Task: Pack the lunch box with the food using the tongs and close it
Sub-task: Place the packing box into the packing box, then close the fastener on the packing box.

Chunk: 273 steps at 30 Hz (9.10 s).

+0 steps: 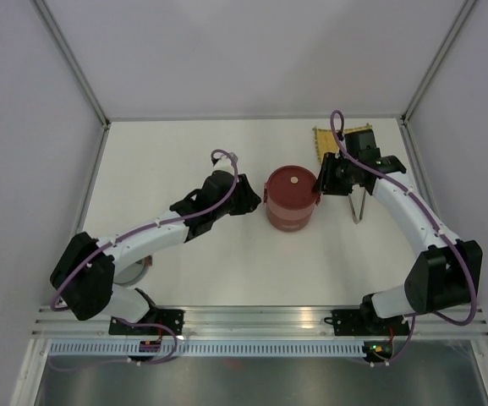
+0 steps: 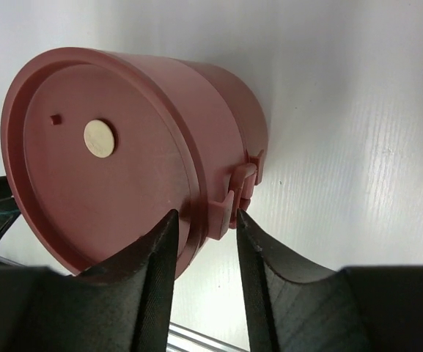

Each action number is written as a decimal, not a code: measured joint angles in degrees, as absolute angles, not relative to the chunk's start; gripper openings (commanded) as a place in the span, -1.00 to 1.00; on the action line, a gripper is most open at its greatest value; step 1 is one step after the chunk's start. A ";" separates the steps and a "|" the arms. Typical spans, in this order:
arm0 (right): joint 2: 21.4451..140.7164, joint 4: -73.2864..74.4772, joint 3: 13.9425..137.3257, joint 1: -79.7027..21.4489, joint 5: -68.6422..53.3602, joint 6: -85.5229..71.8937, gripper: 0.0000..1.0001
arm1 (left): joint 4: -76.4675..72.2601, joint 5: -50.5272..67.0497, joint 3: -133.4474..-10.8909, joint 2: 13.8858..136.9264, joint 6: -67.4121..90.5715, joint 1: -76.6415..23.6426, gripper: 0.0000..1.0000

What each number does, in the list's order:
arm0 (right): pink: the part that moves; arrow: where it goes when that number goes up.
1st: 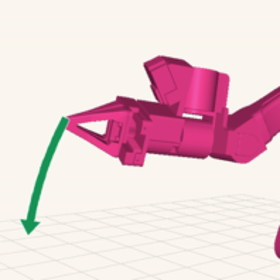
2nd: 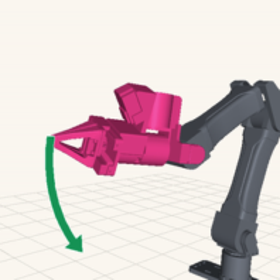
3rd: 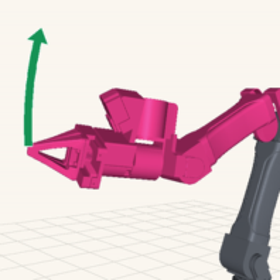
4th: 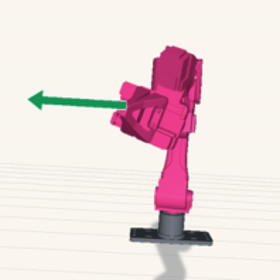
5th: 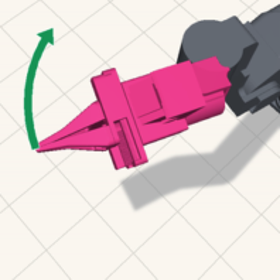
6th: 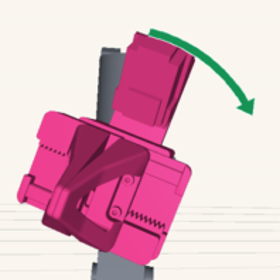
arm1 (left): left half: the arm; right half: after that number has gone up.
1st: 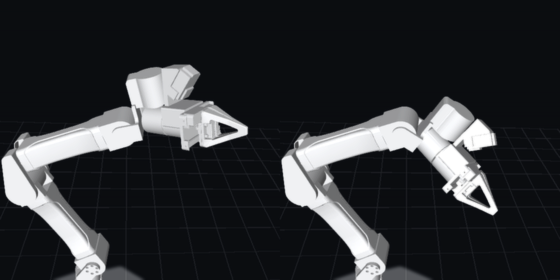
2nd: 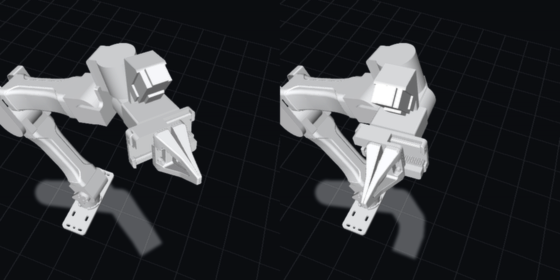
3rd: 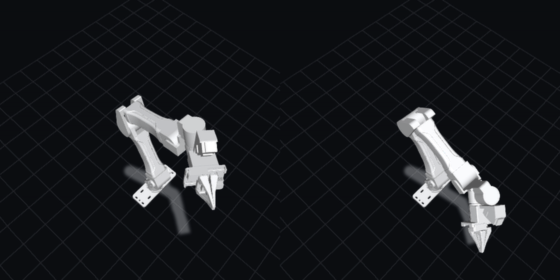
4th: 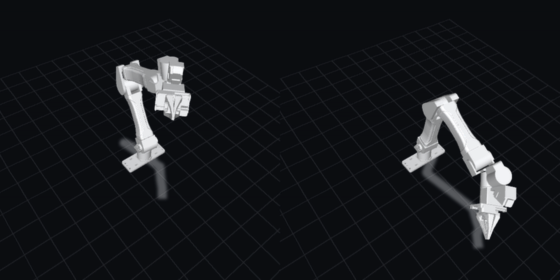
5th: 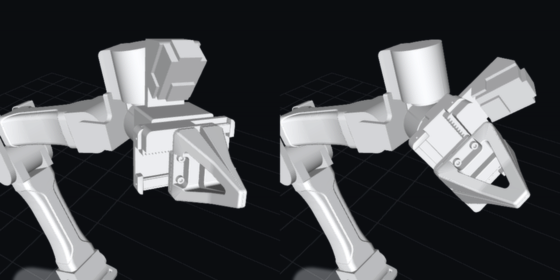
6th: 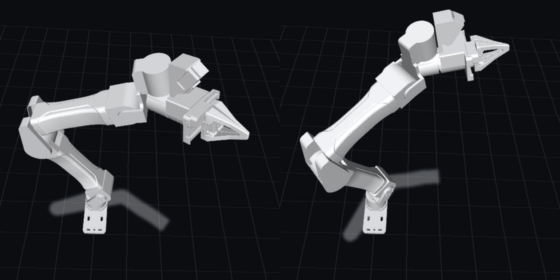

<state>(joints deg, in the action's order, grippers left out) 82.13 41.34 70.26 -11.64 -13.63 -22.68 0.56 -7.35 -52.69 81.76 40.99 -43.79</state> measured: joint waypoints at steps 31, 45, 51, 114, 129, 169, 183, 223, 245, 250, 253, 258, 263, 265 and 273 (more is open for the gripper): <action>90.56 45.08 80.18 -12.25 -14.61 -11.14 -0.72 | -2.22 -4.36 -55.33 85.93 36.05 -43.79 -0.19; 94.39 45.34 84.33 -12.84 -15.86 -7.07 -0.64 | -1.58 -5.80 -54.50 77.43 36.53 -43.09 -0.01; 94.80 44.99 84.71 -13.41 -15.79 -6.00 -0.42 | -0.49 -5.96 -56.31 80.38 39.72 -42.68 -0.04; 83.83 37.60 72.99 -13.65 -6.63 -24.58 -0.04 | 7.18 12.03 -69.60 97.65 43.86 -36.03 -0.30; 85.38 34.30 72.07 -13.45 -6.46 -22.83 -0.22 | 10.22 7.42 -68.97 95.74 43.59 -38.54 -0.29; 81.69 37.08 69.30 -14.15 -3.40 -28.03 -0.41 | 2.96 -3.60 -61.17 92.42 34.06 -40.64 -0.18; 82.56 37.87 70.43 -14.15 -3.66 -26.79 -0.43 | -1.10 -6.96 -61.28 92.62 29.56 -43.64 -0.18; 83.00 38.09 70.94 -14.15 -4.12 -25.02 -0.48 | 3.03 -7.99 -62.11 101.86 43.79 -42.17 -0.41; 83.70 37.80 71.44 -14.13 -4.73 -23.18 -0.56 | 9.04 3.25 -72.77 106.08 41.82 -36.21 -0.53; 83.72 37.74 71.46 -14.09 -4.93 -22.68 -0.56 | 13.93 0.93 -74.32 106.67 39.77 -37.28 -0.53; 83.72 37.71 71.46 -14.09 -4.93 -22.68 -0.56 | 15.84 -0.62 -74.81 106.67 38.76 -37.82 -0.53; 83.72 37.71 71.46 -14.09 -4.97 -22.68 -0.63 | 17.85 -1.50 -74.85 106.67 38.22 -38.26 -0.55; 83.72 37.15 71.20 -14.09 -5.28 -22.68 -0.68 | 16.27 -0.43 -74.85 107.46 38.22 -38.68 -0.56; 83.72 36.71 70.98 -14.09 -5.39 -22.68 -0.70 | 15.27 0.56 -74.91 108.42 38.15 -38.72 -0.56; 83.72 35.55 70.52 -14.09 -5.69 -21.98 -0.85 | 13.96 5.19 -75.07 110.87 37.85 -37.98 -0.58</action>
<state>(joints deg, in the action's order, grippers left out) 83.72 35.55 70.52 -14.09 -5.69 -21.98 13.96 5.19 -75.07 110.87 37.85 -37.98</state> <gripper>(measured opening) 0.263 0.213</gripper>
